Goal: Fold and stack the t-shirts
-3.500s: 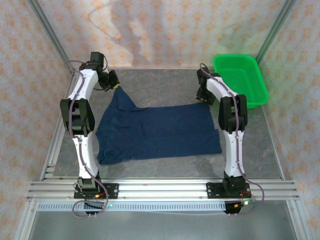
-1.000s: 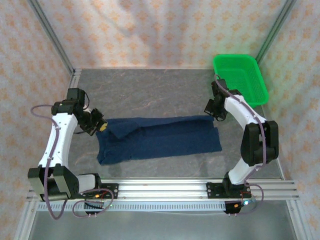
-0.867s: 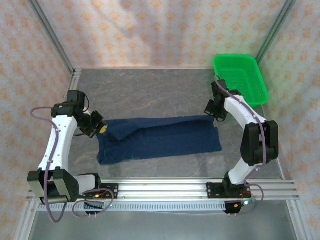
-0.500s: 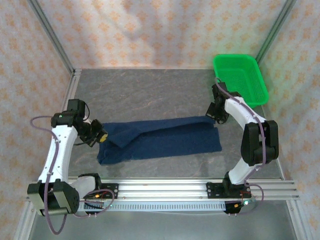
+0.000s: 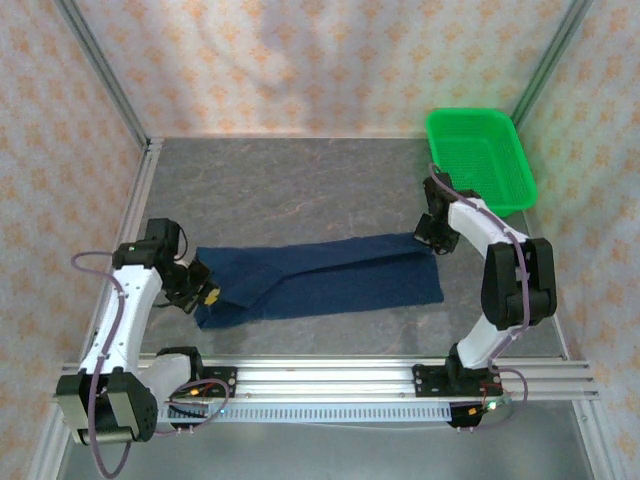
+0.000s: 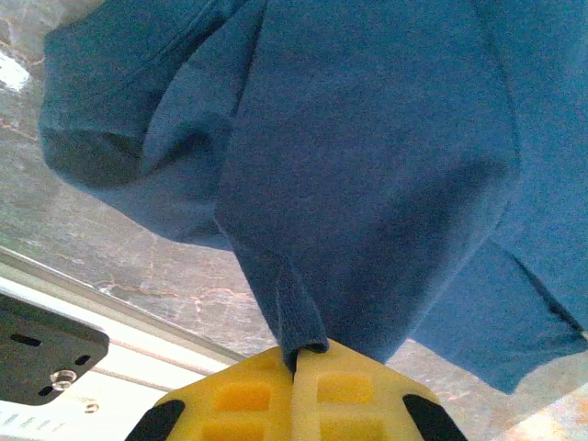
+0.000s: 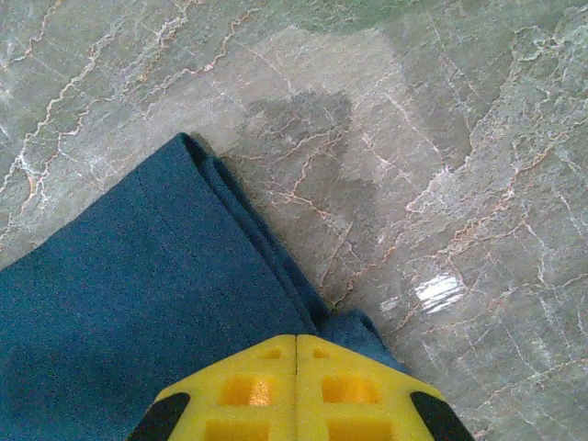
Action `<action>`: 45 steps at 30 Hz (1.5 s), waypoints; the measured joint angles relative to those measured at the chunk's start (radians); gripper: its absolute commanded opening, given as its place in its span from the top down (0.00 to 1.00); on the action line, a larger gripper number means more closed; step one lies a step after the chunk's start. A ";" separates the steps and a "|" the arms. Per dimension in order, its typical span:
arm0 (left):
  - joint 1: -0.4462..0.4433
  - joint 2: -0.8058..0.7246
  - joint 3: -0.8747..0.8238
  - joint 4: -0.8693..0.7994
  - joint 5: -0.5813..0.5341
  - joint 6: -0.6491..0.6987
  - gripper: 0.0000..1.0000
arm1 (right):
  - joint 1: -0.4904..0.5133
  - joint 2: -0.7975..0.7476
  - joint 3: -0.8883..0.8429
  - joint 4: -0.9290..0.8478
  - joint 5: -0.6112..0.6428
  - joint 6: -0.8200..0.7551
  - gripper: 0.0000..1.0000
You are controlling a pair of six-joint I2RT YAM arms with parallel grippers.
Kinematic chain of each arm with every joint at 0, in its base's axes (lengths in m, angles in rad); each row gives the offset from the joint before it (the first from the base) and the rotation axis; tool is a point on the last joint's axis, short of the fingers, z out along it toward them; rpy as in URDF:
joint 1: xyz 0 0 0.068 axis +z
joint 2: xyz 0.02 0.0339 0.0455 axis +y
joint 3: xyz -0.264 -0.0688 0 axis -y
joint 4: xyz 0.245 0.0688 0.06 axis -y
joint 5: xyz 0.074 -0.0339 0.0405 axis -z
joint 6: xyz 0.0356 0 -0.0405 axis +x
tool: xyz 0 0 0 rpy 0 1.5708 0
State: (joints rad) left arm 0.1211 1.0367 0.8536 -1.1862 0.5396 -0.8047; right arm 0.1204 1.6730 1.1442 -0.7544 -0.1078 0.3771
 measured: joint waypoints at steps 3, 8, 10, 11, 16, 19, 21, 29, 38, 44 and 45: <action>-0.023 0.003 -0.021 0.014 -0.031 -0.017 1.00 | 0.000 0.008 -0.003 0.011 0.000 0.001 1.00; -0.030 0.061 -0.026 0.056 -0.122 -0.037 1.00 | 0.000 0.025 -0.010 0.024 0.000 0.005 1.00; -0.030 0.103 -0.026 0.083 -0.159 -0.037 1.00 | 0.000 0.035 -0.011 0.031 0.001 0.007 1.00; -0.030 0.122 -0.026 0.096 -0.174 -0.036 1.00 | 0.000 0.041 -0.011 0.034 0.000 0.007 1.00; -0.051 0.226 -0.026 0.152 -0.232 -0.031 1.00 | 0.000 0.068 -0.011 0.043 0.009 0.007 1.00; -0.094 0.261 -0.026 0.178 -0.246 -0.032 0.90 | 0.000 0.080 -0.011 0.047 0.011 0.008 1.00; -0.116 0.269 -0.030 0.185 -0.263 -0.037 0.72 | 0.000 0.086 -0.011 0.048 0.011 0.013 1.00; -0.191 0.215 0.175 0.048 -0.447 -0.040 0.42 | 0.000 0.088 -0.011 0.049 0.003 0.012 0.63; -0.518 0.301 0.387 0.032 -0.478 0.074 0.44 | -0.003 -0.059 -0.076 0.078 -0.133 -0.017 0.16; -0.628 0.468 0.328 0.035 -0.439 0.141 0.58 | 0.009 -0.299 -0.132 0.116 -0.258 -0.050 0.14; -0.641 0.499 0.327 0.035 -0.440 0.148 0.62 | 0.011 -0.326 -0.141 0.119 -0.274 -0.055 0.14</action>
State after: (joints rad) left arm -0.5201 1.5352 1.1805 -1.1515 0.0998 -0.6571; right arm 0.1314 1.3468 1.0035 -0.6350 -0.3817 0.3225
